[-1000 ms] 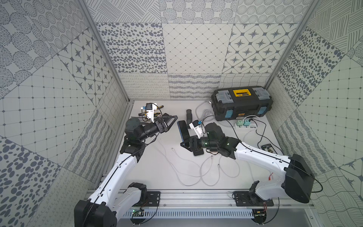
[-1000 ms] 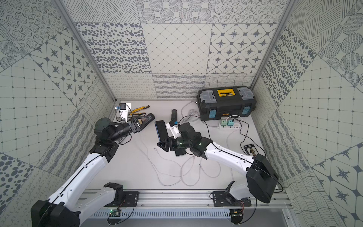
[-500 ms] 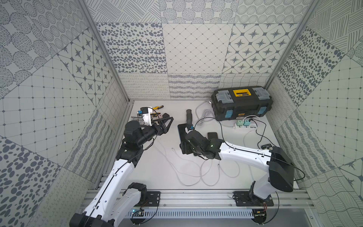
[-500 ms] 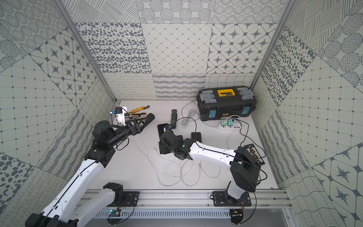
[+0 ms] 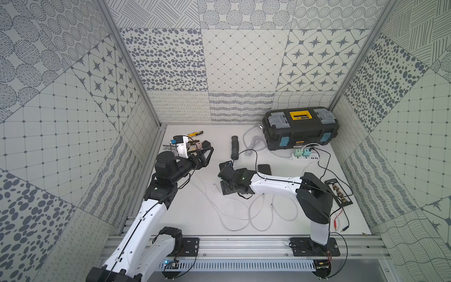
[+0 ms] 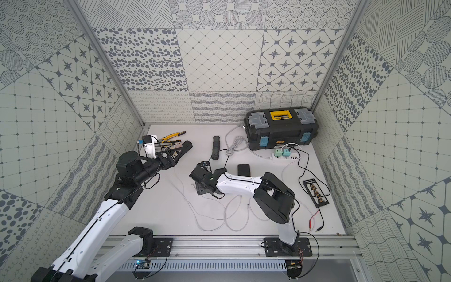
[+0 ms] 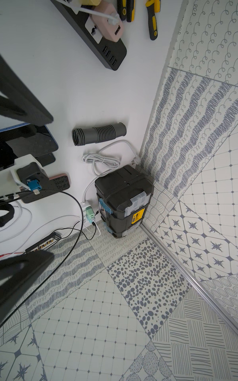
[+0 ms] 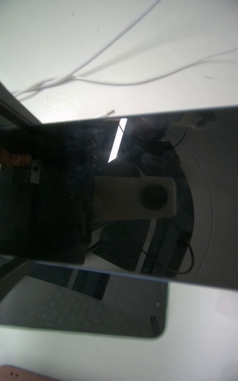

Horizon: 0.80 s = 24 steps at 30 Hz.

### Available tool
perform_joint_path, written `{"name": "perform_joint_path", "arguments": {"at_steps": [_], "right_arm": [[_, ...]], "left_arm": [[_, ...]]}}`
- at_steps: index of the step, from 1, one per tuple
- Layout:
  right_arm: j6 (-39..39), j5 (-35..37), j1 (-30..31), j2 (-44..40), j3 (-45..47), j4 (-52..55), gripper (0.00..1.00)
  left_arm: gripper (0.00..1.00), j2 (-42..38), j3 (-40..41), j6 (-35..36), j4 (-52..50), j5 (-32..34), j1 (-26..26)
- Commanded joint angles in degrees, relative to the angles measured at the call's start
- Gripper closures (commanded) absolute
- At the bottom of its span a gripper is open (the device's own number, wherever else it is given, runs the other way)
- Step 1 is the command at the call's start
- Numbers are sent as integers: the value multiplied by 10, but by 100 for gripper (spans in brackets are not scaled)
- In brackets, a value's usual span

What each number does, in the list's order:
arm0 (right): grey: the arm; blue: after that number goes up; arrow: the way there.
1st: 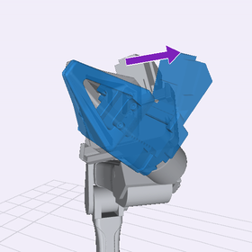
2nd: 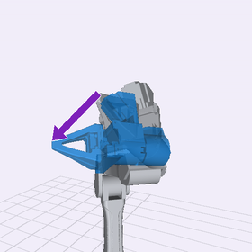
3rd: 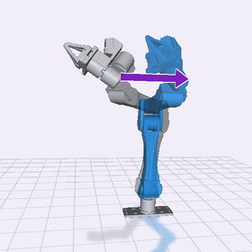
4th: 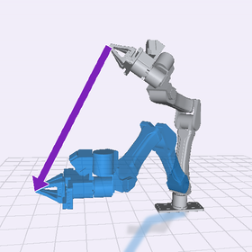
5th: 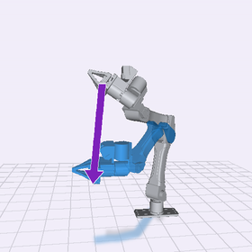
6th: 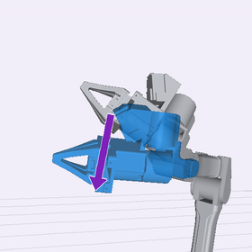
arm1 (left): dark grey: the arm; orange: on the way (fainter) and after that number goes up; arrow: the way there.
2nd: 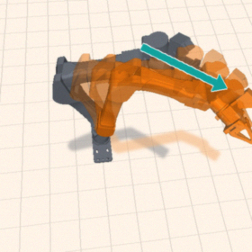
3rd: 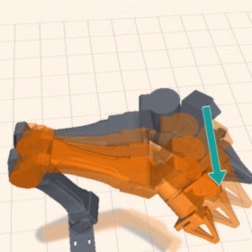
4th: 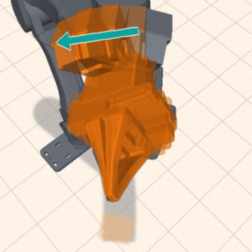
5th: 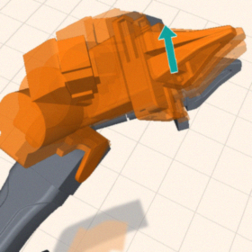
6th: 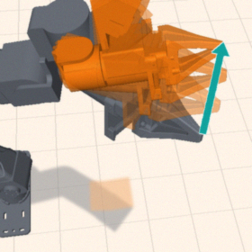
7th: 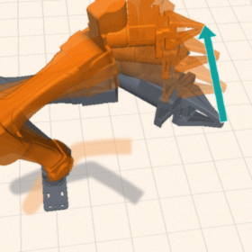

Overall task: Unplug the charging cable from the phone
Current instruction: Place the phone at the center of the board.

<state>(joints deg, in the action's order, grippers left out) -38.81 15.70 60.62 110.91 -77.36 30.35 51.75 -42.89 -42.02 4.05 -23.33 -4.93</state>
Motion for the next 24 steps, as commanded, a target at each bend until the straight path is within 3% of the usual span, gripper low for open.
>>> {"name": "perform_joint_path", "arguments": {"at_steps": [1, 24], "right_arm": [[-8, 7, -1, 10, -32, -13, 71], [-42, -23, -3, 67, -46, -5, 54]], "left_arm": [[1, -3, 4, 16, 0, 13, 2], [1, -3, 12, 12, 2, 13, 2]]}}
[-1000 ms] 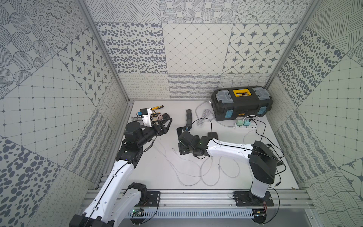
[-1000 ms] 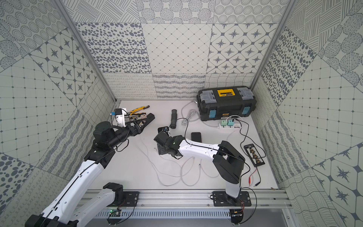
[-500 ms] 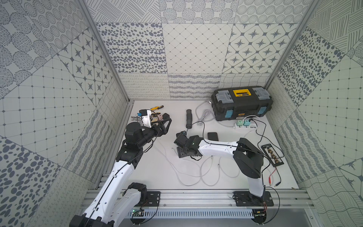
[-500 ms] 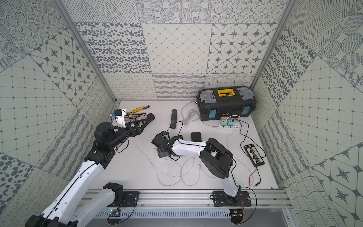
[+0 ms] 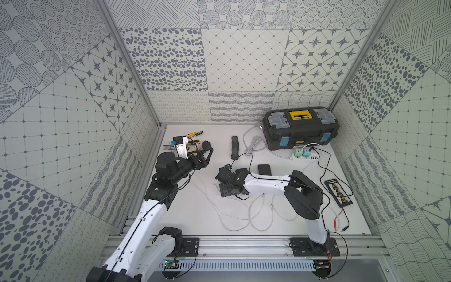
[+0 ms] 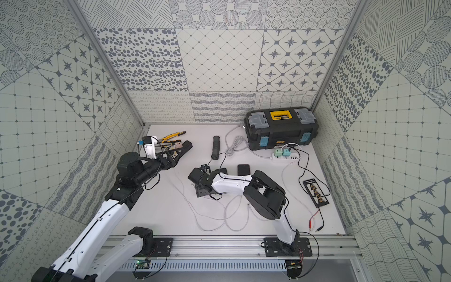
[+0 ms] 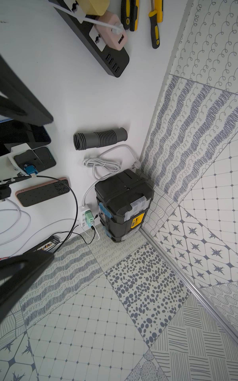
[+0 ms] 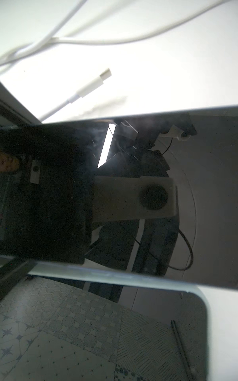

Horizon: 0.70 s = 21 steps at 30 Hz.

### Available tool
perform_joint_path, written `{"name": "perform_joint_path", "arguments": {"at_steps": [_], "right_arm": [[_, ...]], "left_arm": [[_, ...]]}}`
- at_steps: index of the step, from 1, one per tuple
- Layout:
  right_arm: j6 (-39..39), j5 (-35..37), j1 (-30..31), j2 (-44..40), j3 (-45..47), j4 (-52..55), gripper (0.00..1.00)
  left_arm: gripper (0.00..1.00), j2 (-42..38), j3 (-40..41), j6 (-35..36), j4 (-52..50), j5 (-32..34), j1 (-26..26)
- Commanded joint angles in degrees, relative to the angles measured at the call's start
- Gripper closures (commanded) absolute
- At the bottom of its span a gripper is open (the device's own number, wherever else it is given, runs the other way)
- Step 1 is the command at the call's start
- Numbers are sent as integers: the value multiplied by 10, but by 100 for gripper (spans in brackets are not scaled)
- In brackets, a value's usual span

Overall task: Unplug the charging cable from the phone
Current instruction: Place the phone at the center of the board.

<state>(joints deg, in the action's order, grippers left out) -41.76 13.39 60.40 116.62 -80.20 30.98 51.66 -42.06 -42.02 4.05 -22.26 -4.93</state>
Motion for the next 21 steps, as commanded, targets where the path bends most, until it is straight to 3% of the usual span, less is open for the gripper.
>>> {"name": "perform_joint_path", "arguments": {"at_steps": [1, 21], "right_arm": [[-13, 1, -1, 10, -19, -11, 52], [-12, 9, -3, 10, -25, 5, 38]], "left_arm": [[1, -2, 4, 12, 3, 2, 2], [1, -1, 2, 13, 6, 2, 2]]}}
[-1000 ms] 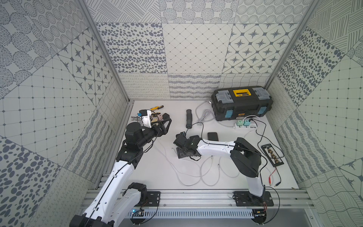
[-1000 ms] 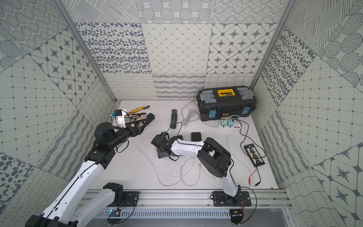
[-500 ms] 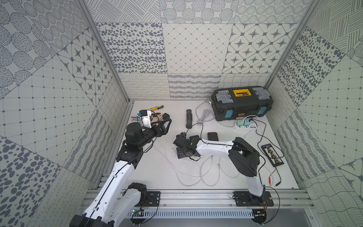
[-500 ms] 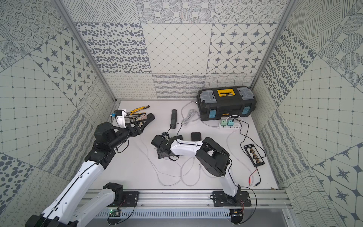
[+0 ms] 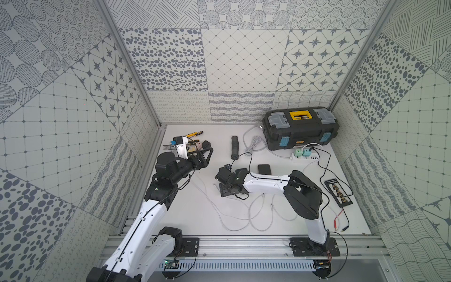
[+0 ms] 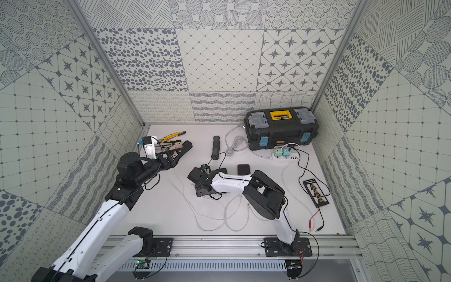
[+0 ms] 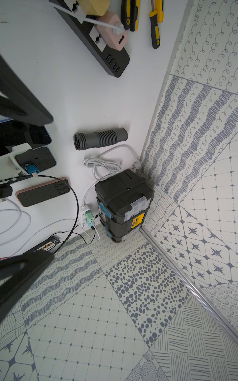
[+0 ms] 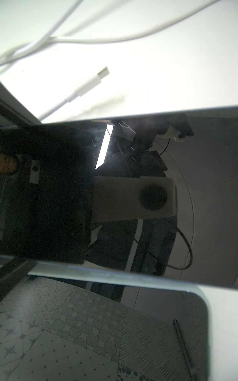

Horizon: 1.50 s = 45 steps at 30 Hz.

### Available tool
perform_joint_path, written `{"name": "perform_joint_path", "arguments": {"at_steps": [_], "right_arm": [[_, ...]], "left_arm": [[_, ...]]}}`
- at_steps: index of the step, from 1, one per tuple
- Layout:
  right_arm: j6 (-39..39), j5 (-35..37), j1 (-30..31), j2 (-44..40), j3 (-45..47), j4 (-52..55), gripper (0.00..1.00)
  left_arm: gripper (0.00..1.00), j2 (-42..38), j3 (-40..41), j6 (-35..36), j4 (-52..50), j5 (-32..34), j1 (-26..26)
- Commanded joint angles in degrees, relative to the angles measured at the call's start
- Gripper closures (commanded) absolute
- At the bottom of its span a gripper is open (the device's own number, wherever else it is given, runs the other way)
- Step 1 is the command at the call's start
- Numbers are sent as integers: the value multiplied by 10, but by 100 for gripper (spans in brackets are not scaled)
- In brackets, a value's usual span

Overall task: Unplug the charging cable from the phone
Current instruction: Place the phone at the center of the board.

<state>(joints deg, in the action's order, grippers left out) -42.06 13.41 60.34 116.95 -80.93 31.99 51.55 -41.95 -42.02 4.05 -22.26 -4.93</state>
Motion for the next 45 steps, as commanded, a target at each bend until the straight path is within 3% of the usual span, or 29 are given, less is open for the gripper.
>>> {"name": "perform_joint_path", "arguments": {"at_steps": [1, 28, 34, 38, 45], "right_arm": [[-8, 9, -2, 7, -19, -5, 36], [8, 7, -4, -4, -24, -4, 11], [71, 19, -11, -68, -15, -4, 3], [110, 50, -32, -128, 17, -10, 3], [226, 30, -138, -261, 151, -107, 3]], "left_arm": [[1, 1, 1, 13, 6, 2, 1], [1, 1, 10, 29, 3, 13, 2], [1, 3, 33, 87, -14, 76, 2], [1, 25, 50, 140, -8, 134, 2], [1, 91, 90, 256, 58, 216, 2]]}}
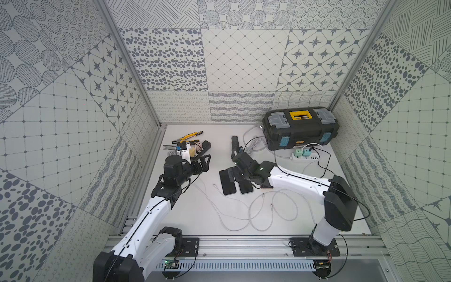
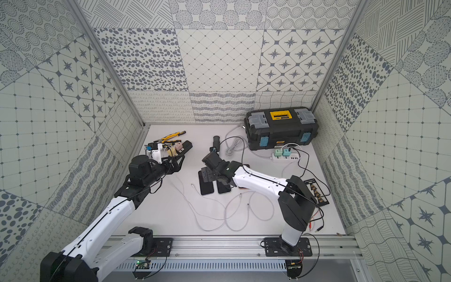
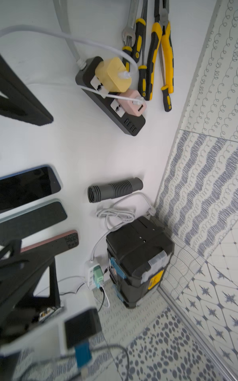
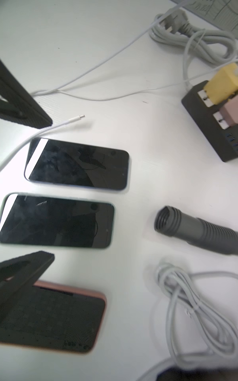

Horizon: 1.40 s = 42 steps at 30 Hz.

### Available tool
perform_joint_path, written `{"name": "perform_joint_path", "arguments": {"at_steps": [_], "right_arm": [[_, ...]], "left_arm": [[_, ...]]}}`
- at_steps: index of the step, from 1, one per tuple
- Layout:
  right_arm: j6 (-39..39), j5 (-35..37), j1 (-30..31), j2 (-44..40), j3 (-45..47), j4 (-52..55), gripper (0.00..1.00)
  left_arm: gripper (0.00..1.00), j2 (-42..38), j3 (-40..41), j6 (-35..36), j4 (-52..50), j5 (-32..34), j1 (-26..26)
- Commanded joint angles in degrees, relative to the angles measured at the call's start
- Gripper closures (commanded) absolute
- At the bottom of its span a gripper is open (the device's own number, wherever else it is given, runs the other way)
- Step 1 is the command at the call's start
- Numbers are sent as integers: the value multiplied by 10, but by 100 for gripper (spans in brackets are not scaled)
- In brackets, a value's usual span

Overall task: Unplug the charging cable from the phone
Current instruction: Reset both arms

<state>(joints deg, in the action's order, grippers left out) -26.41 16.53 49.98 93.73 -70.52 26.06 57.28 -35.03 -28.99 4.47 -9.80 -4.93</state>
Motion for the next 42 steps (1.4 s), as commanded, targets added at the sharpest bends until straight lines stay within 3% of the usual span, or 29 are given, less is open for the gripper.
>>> {"name": "perform_joint_path", "arguments": {"at_steps": [1, 11, 17, 22, 25, 28, 31, 42], "right_arm": [[93, -12, -55, -46, 66, -62, 3], [246, -65, -275, -183, 244, -238, 3], [264, -72, -402, -162, 331, -378, 3], [245, -137, -485, -129, 422, -581, 3], [216, -174, -508, -97, 448, -666, 3], [236, -225, -507, -57, 468, -742, 3], [231, -206, -503, -38, 493, -806, 3], [218, -172, -503, -39, 494, -807, 3]], "left_arm": [[1, 42, 35, 141, 78, 97, 2], [1, 187, 135, 283, 343, 132, 2], [2, 248, 123, 297, 386, 104, 2], [2, 300, 125, 292, 443, 129, 5], [2, 332, 135, 284, 497, 151, 8], [2, 329, 136, 268, 492, 183, 8], [2, 328, 127, 261, 468, 190, 8], [2, 334, 131, 274, 488, 183, 5]]}}
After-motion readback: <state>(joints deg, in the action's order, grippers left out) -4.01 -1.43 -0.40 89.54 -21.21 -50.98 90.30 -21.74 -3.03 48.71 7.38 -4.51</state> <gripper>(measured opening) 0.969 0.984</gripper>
